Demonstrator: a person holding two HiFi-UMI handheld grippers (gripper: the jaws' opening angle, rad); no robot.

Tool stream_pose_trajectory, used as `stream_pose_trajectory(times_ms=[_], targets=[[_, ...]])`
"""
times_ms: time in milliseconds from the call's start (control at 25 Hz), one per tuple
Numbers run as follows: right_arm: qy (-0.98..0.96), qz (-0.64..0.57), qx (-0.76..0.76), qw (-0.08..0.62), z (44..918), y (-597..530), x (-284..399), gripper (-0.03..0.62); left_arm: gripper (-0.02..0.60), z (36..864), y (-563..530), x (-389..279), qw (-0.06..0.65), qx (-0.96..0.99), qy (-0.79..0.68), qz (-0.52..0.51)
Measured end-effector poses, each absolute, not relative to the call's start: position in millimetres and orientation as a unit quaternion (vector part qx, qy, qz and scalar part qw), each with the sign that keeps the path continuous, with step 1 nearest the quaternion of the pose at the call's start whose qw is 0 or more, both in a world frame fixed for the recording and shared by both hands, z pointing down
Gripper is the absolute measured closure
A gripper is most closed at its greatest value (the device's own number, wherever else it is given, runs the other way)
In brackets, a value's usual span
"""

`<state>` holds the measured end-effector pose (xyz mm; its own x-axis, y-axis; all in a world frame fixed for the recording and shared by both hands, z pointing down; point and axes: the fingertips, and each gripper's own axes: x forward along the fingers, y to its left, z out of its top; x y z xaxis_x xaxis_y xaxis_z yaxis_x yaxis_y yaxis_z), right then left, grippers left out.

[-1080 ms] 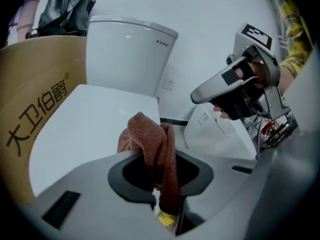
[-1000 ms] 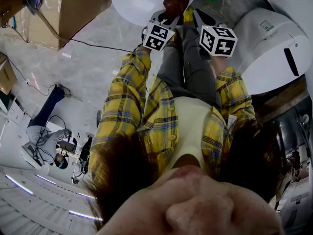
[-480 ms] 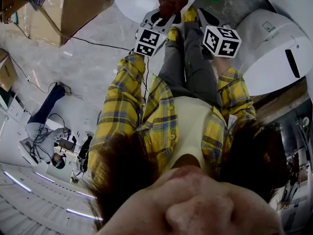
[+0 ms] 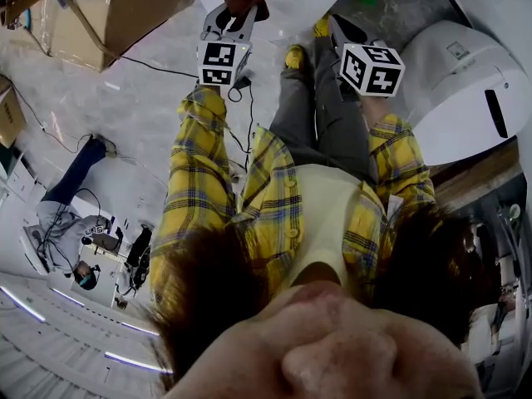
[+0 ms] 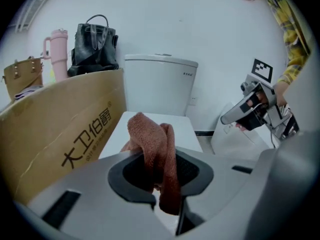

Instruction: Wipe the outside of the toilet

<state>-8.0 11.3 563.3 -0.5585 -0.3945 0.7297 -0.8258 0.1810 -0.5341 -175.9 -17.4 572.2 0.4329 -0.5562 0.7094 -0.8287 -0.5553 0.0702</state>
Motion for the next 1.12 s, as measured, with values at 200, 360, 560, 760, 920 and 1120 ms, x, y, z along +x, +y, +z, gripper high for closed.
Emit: stream_pose_trajectory(times_ms=[200,360,560,760,920,1120], targets=[[-0.745,0.483,0.4,0.23,561.7,14.5,-16.9,0.568,0.486,588.3,-23.9,-225.8,0.205,0.777,-0.474,0.36],[-0.747,0.48,0.395,0.235,561.5,14.7,-19.5,0.568,0.485,603.5,-27.0,-251.0,0.219,0.748,-0.509,0.366],[-0.746,0.482,0.392,0.24,564.4,19.7,-20.9,0.568,0.485,631.1,-24.9,-261.8,0.255,0.716,-0.533,0.372],[-0.746,0.482,0.389,0.245,565.6,23.4,-23.9,0.568,0.485,652.4,-7.8,-246.9,0.268,0.721,-0.498,0.399],[-0.746,0.482,0.389,0.246,565.4,22.8,-24.5,0.568,0.485,655.5,2.4,-237.7,0.269,0.73,-0.483,0.403],[-0.743,0.483,0.393,0.245,567.1,22.3,-23.6,0.568,0.486,656.6,14.6,-229.7,0.271,0.737,-0.471,0.402]])
